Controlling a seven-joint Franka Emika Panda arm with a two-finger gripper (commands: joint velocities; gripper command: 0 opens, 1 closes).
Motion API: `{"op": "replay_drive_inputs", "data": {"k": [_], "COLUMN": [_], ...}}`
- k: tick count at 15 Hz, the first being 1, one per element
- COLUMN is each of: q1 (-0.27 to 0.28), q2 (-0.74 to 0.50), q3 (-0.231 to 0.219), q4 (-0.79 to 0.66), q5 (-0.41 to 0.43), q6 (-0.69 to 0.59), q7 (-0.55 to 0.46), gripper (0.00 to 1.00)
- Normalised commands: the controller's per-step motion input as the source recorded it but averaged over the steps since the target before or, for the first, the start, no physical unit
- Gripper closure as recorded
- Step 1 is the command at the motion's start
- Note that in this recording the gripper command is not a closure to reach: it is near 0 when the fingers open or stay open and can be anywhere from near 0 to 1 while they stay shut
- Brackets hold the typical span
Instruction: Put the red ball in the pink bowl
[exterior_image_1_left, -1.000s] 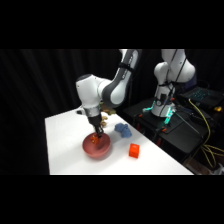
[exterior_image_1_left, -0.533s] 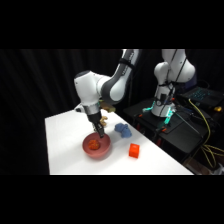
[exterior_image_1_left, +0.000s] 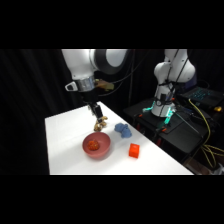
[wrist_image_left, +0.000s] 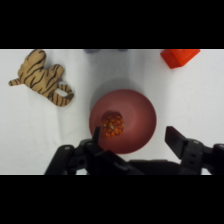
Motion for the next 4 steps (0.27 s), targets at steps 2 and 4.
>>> {"op": "replay_drive_inputs", "data": {"k": [2, 4], "q1": [0.04, 0.034], "q2": [-0.19, -0.1], "q3": [-0.011, -0.01], "q4": [0.32, 0.26], "q5": [-0.068, -0.067], "q6": [-0.49, -0.37], "q7": [0.13, 0.09], "gripper": [0.0, 0.0]}}
